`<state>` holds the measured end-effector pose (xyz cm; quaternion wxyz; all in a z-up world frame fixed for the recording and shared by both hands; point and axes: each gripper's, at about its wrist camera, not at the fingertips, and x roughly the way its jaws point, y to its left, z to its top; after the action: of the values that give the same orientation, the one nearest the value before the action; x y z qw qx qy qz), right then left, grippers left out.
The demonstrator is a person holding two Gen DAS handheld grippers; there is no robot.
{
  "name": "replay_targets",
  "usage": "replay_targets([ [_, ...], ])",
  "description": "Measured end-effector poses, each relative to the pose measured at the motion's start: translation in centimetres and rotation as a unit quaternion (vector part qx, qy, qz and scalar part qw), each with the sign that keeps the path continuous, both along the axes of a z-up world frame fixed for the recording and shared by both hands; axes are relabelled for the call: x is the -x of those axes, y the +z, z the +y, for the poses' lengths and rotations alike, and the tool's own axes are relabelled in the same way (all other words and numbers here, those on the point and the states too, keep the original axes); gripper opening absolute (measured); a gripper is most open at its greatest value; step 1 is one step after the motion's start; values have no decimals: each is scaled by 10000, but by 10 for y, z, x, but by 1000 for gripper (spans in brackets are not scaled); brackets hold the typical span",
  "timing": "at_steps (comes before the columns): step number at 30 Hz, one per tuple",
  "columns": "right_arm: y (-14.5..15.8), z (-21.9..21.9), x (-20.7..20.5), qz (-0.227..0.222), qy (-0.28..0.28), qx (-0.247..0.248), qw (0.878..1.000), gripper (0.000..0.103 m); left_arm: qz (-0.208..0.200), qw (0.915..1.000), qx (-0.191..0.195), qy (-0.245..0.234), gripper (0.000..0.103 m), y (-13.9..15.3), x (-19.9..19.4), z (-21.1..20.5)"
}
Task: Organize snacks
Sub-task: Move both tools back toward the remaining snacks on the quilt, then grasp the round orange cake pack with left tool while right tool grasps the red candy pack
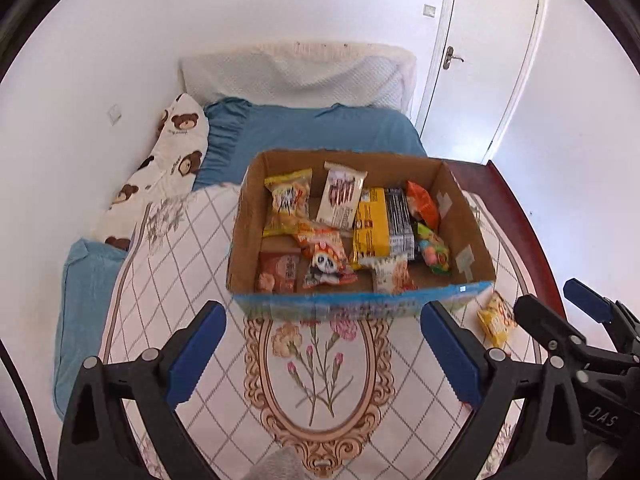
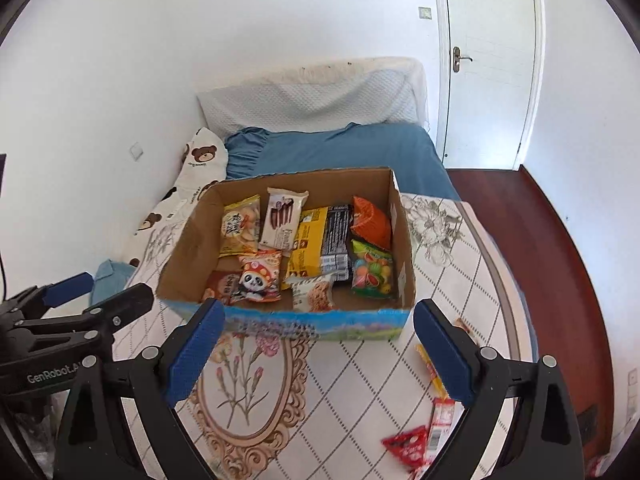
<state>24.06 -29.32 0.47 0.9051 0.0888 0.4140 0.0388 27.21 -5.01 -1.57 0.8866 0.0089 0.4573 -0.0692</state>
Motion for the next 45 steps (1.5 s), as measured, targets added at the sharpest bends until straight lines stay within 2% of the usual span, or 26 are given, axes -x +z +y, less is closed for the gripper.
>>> replay_targets([
  [5, -26, -23, 42, 381, -148, -130, 9991, 97, 423, 9991, -49, -7, 100, -37, 34, -3],
  [9, -79, -51, 66, 1044, -361, 89, 9938, 97, 941, 9951, -276, -131, 100, -91, 55, -15],
  [12, -124, -66, 66, 1580, -376, 273, 9863, 97, 1358, 9899, -378, -162, 100, -129, 66, -22],
  [15, -162, -73, 61, 1879, -362, 292, 9811, 97, 1633, 9852, -490, -173, 100, -156, 73, -24],
  [18, -188, -71, 55, 2064, -279, 259, 9777, 85, 1778, 9826, -518, -122, 100, -171, 78, -20],
  [19, -196, -68, 51, 2122, -222, 246, 9767, 76, 1831, 9817, -514, -80, 100, -175, 80, -17],
  [20, -203, -66, 49, 2169, -205, 223, 9757, 63, 1869, 9811, -493, -31, 100, -177, 80, -12],
  [22, -217, -62, 45, 2235, -204, 290, 9741, 56, 1948, 9797, -480, 67, 100, -181, 82, -3],
  [23, -220, -61, 43, 2206, -233, 335, 9745, 52, 2026, 9782, -440, 132, 100, -184, 84, 4],
  [26, -224, -55, 43, 2065, -261, 404, 9773, 50, 2187, 9746, -393, 279, 100, -190, 90, 24],
  [31, -214, -21, 53, 1894, 163, 251, 9814, 46, 2595, 9642, -217, 500, 100, -209, 107, 58],
  [34, -213, 10, 63, 1898, 530, 149, 9803, 45, 2881, 9563, -185, 464, 100, -225, 118, 67],
  [37, -218, 40, 72, 1978, 869, 108, 9763, 44, 3252, 9441, 142, 515, 98, -246, 125, 73],
  [38, -223, 53, 77, 2035, 985, 126, 9740, 44, 3338, 9407, 274, 537, 91, -254, 125, 74],
  [39, -226, 61, 80, 2064, 1044, 144, 9728, 44, 3389, 9386, 317, 554, 76, -258, 126, 74],
  [40, -228, 71, 85, 2106, 1104, 146, 9712, 44, 3432, 9370, 355, 550, 67, -263, 126, 73],
  [41, -232, 75, 87, 2149, 1145, 147, 9698, 44, 3456, 9361, 401, 522, 50, -267, 126, 72],
  [42, -234, 79, 89, 2172, 1178, 166, 9688, 44, 3516, 9340, 408, 477, 41, -272, 126, 70],
  [45, -237, 87, 100, 2201, 1260, 258, 9670, 44, 3646, 9299, 223, 438, 43, -287, 127, 63],
])
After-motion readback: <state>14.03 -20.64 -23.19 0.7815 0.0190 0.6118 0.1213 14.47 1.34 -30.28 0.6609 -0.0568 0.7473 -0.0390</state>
